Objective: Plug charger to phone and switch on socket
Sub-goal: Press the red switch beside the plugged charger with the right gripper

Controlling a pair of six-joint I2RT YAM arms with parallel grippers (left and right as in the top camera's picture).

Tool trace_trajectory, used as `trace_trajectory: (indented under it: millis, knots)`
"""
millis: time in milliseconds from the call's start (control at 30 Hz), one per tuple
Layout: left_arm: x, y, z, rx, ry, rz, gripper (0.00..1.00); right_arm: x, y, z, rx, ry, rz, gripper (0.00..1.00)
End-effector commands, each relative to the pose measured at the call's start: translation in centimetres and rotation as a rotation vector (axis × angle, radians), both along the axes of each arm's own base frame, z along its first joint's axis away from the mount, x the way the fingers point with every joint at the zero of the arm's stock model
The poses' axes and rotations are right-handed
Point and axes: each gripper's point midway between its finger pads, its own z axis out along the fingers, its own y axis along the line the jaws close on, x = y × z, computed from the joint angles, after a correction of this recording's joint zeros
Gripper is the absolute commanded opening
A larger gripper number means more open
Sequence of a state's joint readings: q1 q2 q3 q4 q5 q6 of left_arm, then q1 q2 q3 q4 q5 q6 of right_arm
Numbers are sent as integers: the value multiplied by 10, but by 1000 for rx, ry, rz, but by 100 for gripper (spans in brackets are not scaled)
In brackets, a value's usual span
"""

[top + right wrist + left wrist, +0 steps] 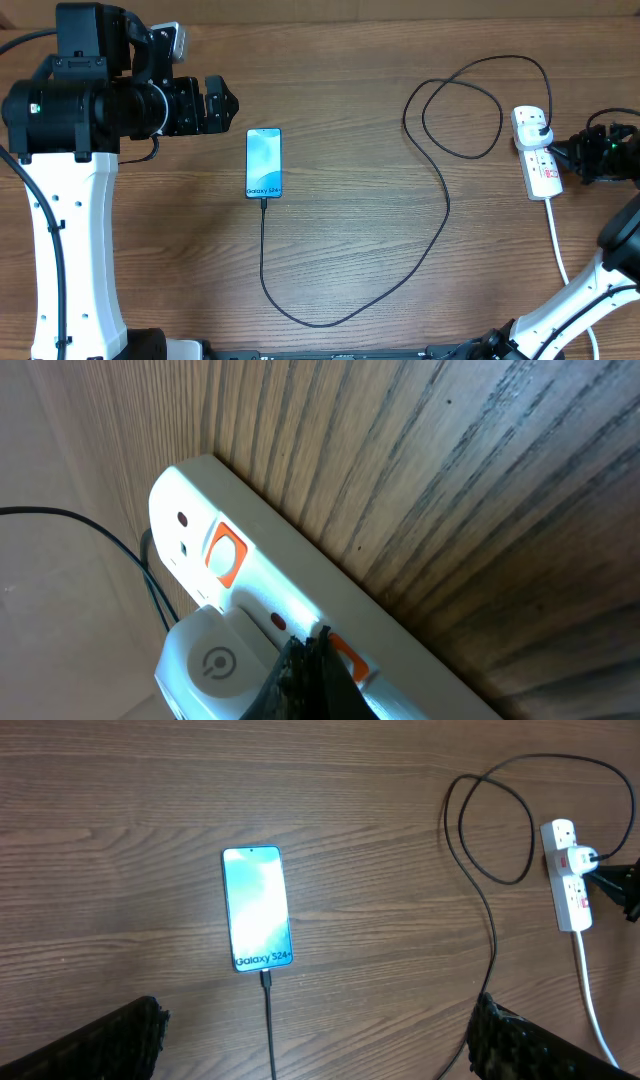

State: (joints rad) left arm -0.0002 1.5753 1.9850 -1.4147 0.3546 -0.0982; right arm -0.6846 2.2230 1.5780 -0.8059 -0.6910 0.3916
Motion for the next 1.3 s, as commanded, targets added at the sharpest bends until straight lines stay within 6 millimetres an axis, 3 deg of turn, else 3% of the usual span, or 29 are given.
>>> trace_trajectory:
  millis: [0,1267]
  knots:
    - [-2,-1,6,9,-21,-7,100,-4,10,-10,4,35,29,4]
    - [-2,-1,6,9,-21,-7,100,-5,52,-18,-10,126,125,4]
